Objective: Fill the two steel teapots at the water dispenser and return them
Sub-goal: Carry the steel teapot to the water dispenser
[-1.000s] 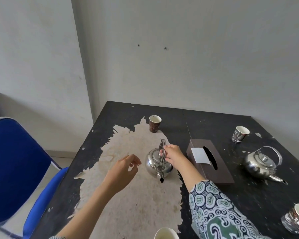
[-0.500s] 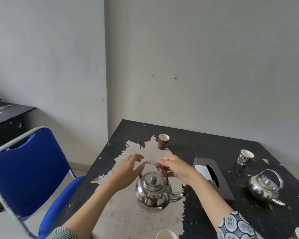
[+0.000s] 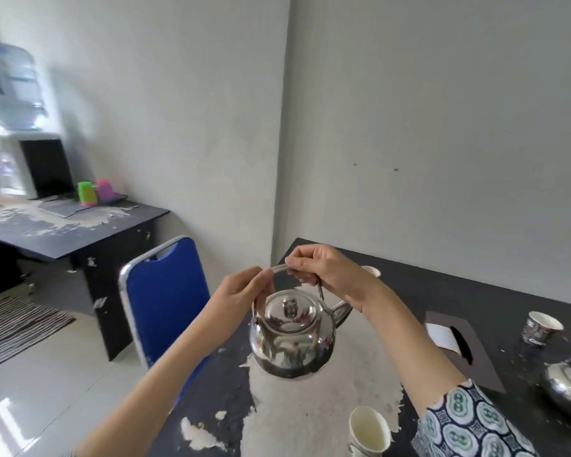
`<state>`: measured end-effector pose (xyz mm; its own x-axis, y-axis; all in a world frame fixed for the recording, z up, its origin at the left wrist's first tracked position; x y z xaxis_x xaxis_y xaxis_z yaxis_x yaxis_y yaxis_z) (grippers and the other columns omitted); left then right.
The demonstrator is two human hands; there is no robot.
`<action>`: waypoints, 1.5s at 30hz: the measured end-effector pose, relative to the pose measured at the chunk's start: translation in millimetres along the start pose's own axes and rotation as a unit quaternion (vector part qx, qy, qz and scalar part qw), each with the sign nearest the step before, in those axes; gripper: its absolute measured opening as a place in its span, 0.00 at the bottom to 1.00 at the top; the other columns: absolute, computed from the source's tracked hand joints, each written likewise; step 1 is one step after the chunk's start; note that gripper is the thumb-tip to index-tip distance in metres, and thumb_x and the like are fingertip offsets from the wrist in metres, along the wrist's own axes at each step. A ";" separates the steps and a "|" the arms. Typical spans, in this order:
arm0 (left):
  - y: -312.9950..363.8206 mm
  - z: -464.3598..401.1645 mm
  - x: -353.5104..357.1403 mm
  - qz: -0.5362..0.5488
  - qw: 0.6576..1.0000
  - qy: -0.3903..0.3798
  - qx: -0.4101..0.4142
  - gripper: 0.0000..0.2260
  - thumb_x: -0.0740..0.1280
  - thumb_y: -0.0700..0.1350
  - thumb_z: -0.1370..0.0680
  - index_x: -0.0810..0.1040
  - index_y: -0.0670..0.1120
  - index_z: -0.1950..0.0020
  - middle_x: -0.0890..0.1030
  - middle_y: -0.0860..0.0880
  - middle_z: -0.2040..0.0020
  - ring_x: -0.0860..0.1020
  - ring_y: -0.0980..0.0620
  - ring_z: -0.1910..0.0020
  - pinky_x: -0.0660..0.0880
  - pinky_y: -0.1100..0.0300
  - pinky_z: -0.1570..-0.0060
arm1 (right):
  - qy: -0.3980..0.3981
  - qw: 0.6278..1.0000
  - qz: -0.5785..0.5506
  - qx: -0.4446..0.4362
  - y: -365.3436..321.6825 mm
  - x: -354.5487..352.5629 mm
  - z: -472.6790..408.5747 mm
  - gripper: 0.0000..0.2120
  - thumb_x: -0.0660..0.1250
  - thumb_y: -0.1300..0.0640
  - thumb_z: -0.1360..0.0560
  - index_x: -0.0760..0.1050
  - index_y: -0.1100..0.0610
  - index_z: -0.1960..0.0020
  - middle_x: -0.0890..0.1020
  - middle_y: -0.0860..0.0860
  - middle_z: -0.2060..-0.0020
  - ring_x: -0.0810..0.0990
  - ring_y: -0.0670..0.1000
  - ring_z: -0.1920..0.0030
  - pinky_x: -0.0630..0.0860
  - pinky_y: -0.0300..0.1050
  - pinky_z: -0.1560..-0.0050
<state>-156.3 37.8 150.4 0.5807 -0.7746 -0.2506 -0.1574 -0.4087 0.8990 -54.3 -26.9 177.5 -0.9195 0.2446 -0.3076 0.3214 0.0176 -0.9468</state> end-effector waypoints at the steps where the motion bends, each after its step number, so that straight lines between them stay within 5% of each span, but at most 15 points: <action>1: -0.3 9.4 -14.4 0.006 1.000 0.007 -0.008 0.16 0.59 0.58 0.28 0.75 0.47 0.65 0.73 0.55 0.76 0.69 0.59 0.74 0.68 0.68 0.69 | -0.017 1.000 -0.001 -0.010 -4.6 15.0 -8.5 0.08 0.63 0.56 0.23 0.76 0.57 0.60 0.71 0.50 0.69 0.66 0.43 0.71 0.64 0.34 0.67; 9: -11.2 65.1 -148.9 0.064 0.994 0.046 -0.079 0.16 0.57 0.50 0.22 0.72 0.45 0.66 0.66 0.55 0.80 0.62 0.58 0.80 0.64 0.69 0.77 | -0.130 0.988 -0.043 -0.065 -41.3 149.8 -82.4 0.10 0.64 0.52 0.26 0.77 0.51 0.65 0.70 0.45 0.74 0.65 0.43 0.72 0.66 0.33 0.68; 17: -23.2 108.5 -337.3 0.034 0.990 0.069 -0.119 0.18 0.56 0.48 0.20 0.68 0.45 0.69 0.62 0.56 0.79 0.59 0.59 0.78 0.61 0.70 0.76 | -0.203 0.970 -0.103 -0.089 -98.3 310.6 -185.8 0.07 0.64 0.54 0.28 0.76 0.56 0.62 0.67 0.51 0.72 0.62 0.44 0.74 0.62 0.36 0.70; 26: -68.5 126.4 -531.3 0.005 0.977 0.154 -0.150 0.18 0.58 0.49 0.20 0.66 0.45 0.70 0.61 0.58 0.79 0.59 0.60 0.80 0.60 0.72 0.79 | -0.261 0.946 -0.173 -0.086 -129.9 462.5 -326.6 0.07 0.62 0.58 0.28 0.74 0.61 0.62 0.70 0.46 0.76 0.64 0.42 0.75 0.62 0.32 0.73; 45: -235.5 1.9 -912.1 -0.028 0.951 0.263 -0.158 0.20 0.55 0.47 0.19 0.69 0.42 0.69 0.59 0.57 0.80 0.56 0.59 0.81 0.58 0.71 0.80 | -0.335 0.921 -0.192 -0.059 -133.2 656.8 -732.3 0.11 0.56 0.65 0.22 0.73 0.62 0.61 0.69 0.51 0.73 0.64 0.44 0.73 0.60 0.33 0.73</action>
<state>-650.4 839.7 166.5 0.9137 -0.3730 -0.1612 0.0850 -0.2125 0.9734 -535.4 841.4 171.0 -0.8908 -0.4540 0.0200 -0.0695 0.0926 -0.9933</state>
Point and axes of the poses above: each hand's wrist, its own z-axis away from the middle knuckle, its own x-axis out of the palm, y = z × x, the point moved 8 cm from there along -z, towards the middle knuckle
